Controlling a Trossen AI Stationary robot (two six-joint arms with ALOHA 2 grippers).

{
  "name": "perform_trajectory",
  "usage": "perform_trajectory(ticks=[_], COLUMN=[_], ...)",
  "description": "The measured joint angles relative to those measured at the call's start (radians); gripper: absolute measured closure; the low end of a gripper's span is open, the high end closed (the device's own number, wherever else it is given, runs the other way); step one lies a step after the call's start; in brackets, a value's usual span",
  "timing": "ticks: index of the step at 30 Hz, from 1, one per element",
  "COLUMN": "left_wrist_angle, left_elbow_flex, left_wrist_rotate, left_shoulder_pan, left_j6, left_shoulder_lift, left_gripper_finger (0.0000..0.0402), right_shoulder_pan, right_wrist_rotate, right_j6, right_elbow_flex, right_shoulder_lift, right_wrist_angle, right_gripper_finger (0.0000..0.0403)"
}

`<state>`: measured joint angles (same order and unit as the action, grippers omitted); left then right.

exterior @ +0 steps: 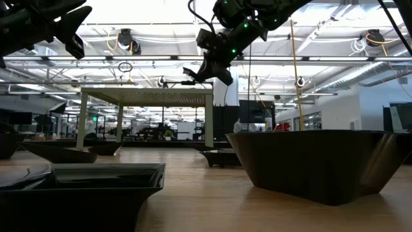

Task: Pick & Place Mini shaped plates
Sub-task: Stack the square plate on top of the stacked square plates on the shelf

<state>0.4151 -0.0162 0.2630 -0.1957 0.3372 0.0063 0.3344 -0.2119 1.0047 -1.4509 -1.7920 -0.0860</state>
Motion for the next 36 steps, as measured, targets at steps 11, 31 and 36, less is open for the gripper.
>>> perform_trajectory(ticks=[11,31,36], left_wrist_angle=[0.000,0.000,0.000], left_elbow_flex=[0.000,0.000,0.000], left_wrist_rotate=[0.000,0.000,0.000], left_shoulder_pan=[0.000,0.000,0.000], left_j6=[0.000,0.000,0.000], left_shoulder_lift=[0.000,0.000,0.000], left_gripper_finger=[0.0321,0.0321,0.0321], right_shoulder_pan=[0.000,0.000,0.001], right_wrist_rotate=[0.000,-0.003,-0.003], right_j6=[0.140,0.141,0.186], right_elbow_flex=[0.000,0.000,0.000], right_shoulder_lift=[0.000,0.000,0.000], right_wrist_angle=[-0.001,-0.002,-0.002], right_gripper_finger=[0.0401,0.0395,0.0395])
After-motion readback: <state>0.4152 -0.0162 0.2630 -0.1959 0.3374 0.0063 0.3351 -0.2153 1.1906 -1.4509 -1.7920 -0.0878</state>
